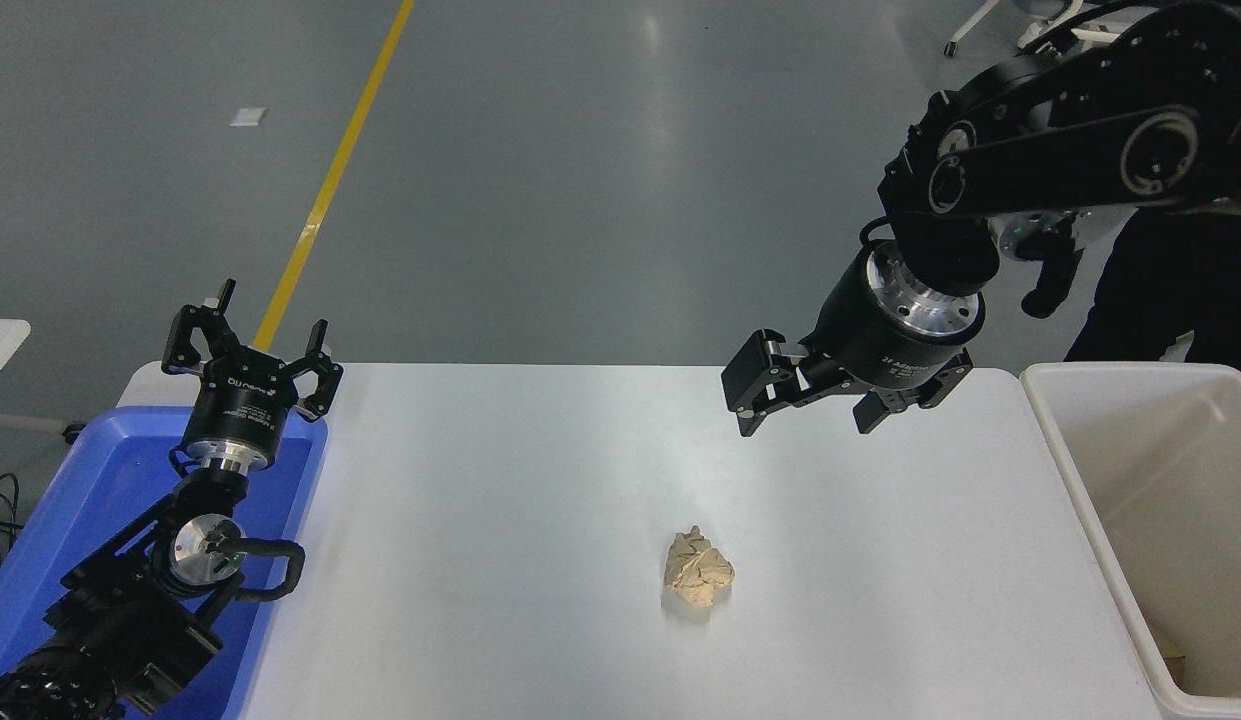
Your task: Pick up paper ball place in dustbin
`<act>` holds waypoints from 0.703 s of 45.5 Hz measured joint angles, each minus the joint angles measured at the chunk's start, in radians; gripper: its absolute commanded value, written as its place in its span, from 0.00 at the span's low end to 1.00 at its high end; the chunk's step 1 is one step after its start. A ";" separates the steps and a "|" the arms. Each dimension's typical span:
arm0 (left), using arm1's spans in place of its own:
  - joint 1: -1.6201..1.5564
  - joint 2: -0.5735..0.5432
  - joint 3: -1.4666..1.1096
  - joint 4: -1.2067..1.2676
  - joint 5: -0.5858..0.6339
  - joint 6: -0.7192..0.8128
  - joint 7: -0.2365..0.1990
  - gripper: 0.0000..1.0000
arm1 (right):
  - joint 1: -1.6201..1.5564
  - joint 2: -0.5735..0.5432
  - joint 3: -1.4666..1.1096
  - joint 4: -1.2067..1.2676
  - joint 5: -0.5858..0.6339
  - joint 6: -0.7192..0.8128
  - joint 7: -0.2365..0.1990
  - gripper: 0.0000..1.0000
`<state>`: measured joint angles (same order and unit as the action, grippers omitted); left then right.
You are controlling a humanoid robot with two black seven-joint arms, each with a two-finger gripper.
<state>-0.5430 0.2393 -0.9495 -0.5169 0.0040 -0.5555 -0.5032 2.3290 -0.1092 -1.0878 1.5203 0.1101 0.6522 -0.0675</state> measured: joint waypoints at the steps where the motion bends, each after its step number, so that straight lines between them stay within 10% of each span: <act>1: 0.000 0.000 0.000 0.000 0.000 0.000 0.000 0.98 | 0.000 0.001 0.000 0.000 0.000 0.000 0.000 1.00; 32: 0.000 0.000 0.000 0.000 0.000 0.000 0.000 0.98 | -0.035 0.035 0.013 -0.038 0.013 0.000 0.001 1.00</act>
<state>-0.5430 0.2393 -0.9495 -0.5170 0.0039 -0.5557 -0.5032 2.2942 -0.0741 -1.0750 1.4822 0.1232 0.6524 -0.0663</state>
